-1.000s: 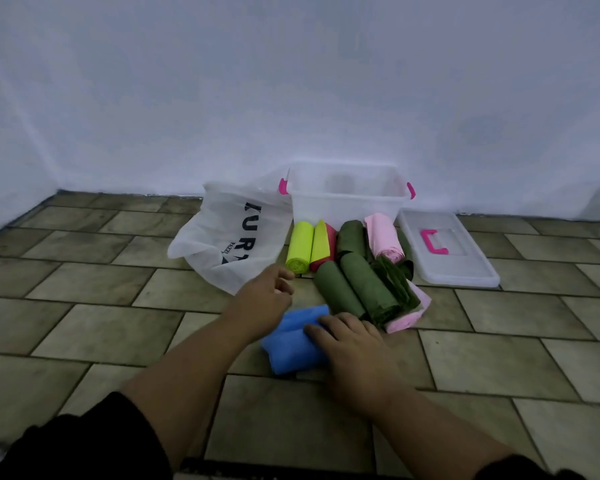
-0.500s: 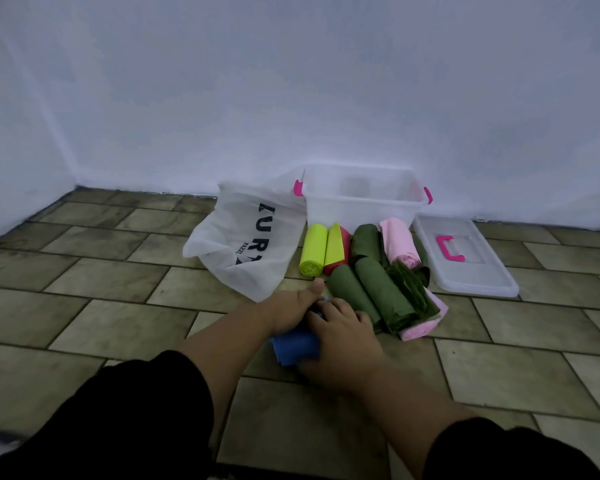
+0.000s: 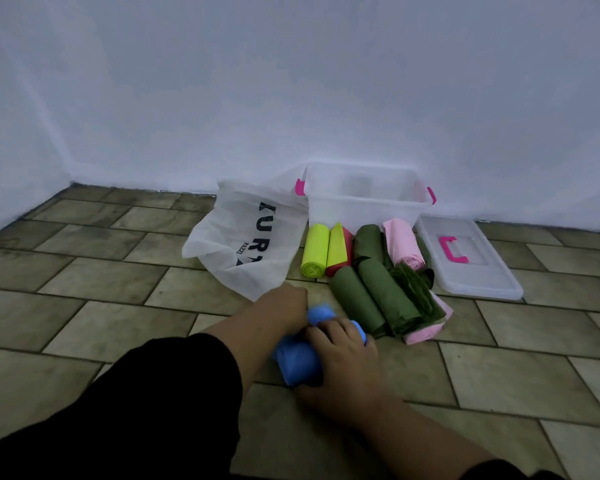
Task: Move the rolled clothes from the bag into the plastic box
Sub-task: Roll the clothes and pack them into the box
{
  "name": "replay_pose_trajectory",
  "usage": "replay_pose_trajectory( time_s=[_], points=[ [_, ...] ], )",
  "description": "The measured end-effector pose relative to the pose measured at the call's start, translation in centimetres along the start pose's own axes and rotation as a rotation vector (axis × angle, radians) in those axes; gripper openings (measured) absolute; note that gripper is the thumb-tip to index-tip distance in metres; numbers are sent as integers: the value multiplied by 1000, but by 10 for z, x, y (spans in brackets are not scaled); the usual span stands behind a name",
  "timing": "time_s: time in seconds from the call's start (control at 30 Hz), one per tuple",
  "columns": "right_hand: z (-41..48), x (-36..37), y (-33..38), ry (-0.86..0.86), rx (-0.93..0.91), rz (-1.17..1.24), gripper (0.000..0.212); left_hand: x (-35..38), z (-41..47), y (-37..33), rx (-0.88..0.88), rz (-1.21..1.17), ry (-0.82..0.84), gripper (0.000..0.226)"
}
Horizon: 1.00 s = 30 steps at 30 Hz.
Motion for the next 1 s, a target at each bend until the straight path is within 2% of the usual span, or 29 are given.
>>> replay_pose_trajectory(
  time_s=[0.1,0.27,0.33,0.5,0.57,0.73,0.83,0.9,0.93,1.0],
  points=[
    [2,-3,0,12,1,14,74,-3,2,-9,80,94,66,25],
    [20,-3,7,92,64,50,75,-14,9,-7,123,76,102,22],
    [28,-4,9,99,84,58,74,-18,13,-5,139,50,82,20],
    [39,-5,5,-7,101,1,60,-29,30,-7,171,15,-18,16],
    [41,-2,3,14,111,6,62,-30,33,-9,182,25,-45,12],
    [39,4,4,66,93,-21,70,-20,37,-8,160,31,-72,20],
    [38,5,3,74,85,-33,70,-37,29,-5,170,-142,-203,46],
    [37,4,3,71,79,-44,68,-55,14,-2,190,-361,-332,56],
    [36,4,3,66,78,-46,68,-59,5,1,189,-475,-337,54],
    [35,3,2,64,94,-43,73,-52,-14,6,168,-590,-181,50]
  ],
)
Point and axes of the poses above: each hand's wrist, its own z-axis towards the middle knuckle, its own x-axis out of the palm, y = z × x, the point moved 3 cm from there along z, towards the middle knuckle, and after that the axes turned 12 degrees about -x, right-handed, at the moved point
